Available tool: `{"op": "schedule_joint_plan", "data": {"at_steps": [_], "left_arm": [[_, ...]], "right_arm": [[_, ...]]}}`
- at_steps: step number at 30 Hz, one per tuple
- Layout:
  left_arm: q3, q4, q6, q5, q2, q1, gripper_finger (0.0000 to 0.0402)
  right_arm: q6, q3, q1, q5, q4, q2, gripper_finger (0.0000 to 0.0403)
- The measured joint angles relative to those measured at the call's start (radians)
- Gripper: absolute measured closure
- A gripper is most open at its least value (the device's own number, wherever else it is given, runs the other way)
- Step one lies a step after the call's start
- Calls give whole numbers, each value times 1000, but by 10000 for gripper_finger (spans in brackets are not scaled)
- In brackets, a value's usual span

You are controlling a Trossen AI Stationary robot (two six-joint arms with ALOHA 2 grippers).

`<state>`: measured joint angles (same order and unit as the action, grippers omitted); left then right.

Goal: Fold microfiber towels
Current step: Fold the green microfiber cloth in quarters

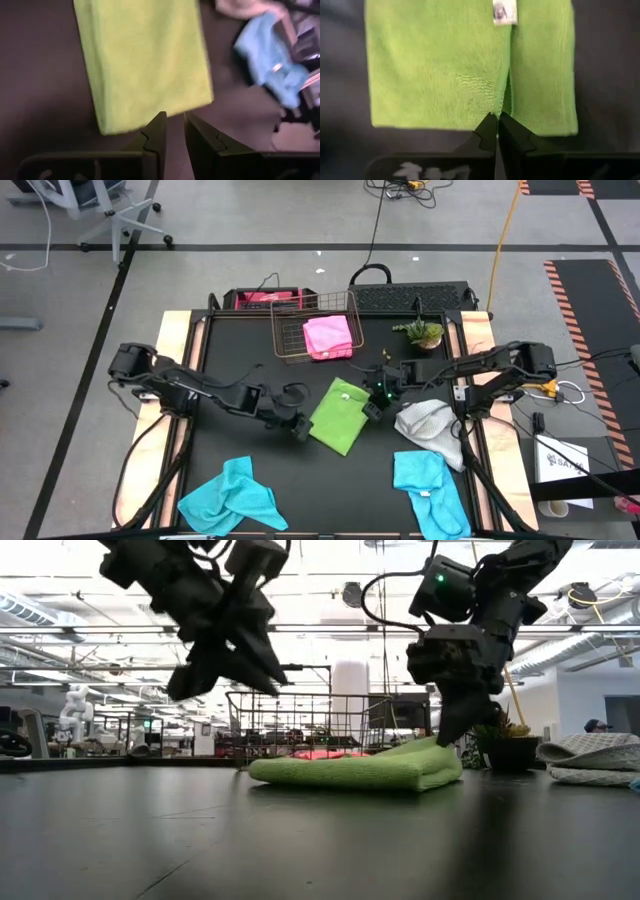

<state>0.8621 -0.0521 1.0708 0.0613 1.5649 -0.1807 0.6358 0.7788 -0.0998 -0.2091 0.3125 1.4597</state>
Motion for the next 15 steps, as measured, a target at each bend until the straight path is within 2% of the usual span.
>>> {"op": "schedule_joint_plan", "data": {"at_steps": [5,8,15], "left_arm": [[2,-17,-21,48,-34,5,334],[-1,-29,-26,47,-27,5,334],[-1,-21,-59,57,-19,31,334]], "right_arm": [[-20,0,0,-8,15,-2,381],[-20,18,-5,-54,24,-23,370],[-17,41,-4,-29,82,-92,367]]}}
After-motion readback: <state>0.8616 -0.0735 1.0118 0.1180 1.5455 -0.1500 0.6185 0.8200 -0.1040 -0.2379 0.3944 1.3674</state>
